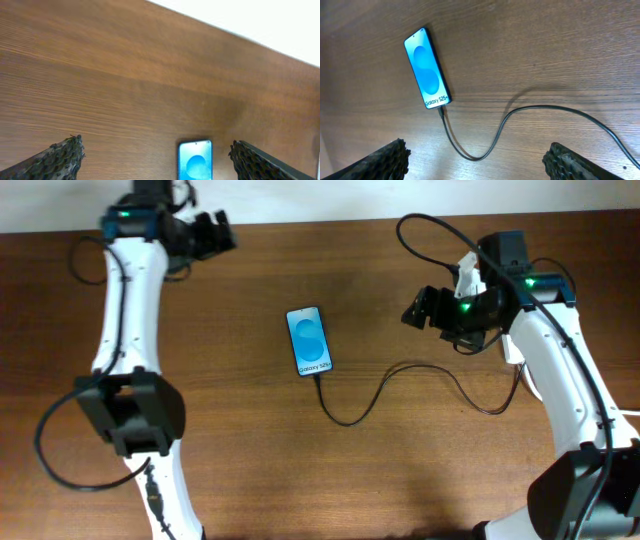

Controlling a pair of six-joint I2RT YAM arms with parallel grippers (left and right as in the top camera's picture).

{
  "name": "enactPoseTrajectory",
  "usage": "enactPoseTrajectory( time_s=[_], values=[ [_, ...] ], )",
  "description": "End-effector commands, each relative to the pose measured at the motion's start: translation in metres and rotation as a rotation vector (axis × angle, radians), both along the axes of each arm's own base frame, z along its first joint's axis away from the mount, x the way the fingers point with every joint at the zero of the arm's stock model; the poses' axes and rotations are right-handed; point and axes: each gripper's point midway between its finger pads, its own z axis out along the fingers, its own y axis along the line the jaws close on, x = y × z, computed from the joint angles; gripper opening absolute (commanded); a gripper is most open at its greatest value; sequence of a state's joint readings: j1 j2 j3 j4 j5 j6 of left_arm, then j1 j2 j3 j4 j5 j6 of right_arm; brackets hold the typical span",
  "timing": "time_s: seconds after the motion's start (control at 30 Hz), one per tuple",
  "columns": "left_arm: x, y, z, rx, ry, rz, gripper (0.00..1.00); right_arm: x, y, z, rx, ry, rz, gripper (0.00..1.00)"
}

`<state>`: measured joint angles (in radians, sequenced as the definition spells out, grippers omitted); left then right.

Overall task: Plug charger to phone and switch on socket
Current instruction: 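Open both grippers and withdraw them from the phone, then move the right gripper right toward the white power strip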

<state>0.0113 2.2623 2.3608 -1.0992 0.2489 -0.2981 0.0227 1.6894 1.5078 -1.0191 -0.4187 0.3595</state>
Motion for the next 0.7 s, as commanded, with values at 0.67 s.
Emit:
enactPoseTrajectory(
  time_s=[0.67],
  values=[
    [0.0, 0.012, 0.017, 0.012, -0.035, 0.02, 0.99, -0.051, -0.074, 0.067, -0.14, -0.105, -0.149, 0.86]
  ],
)
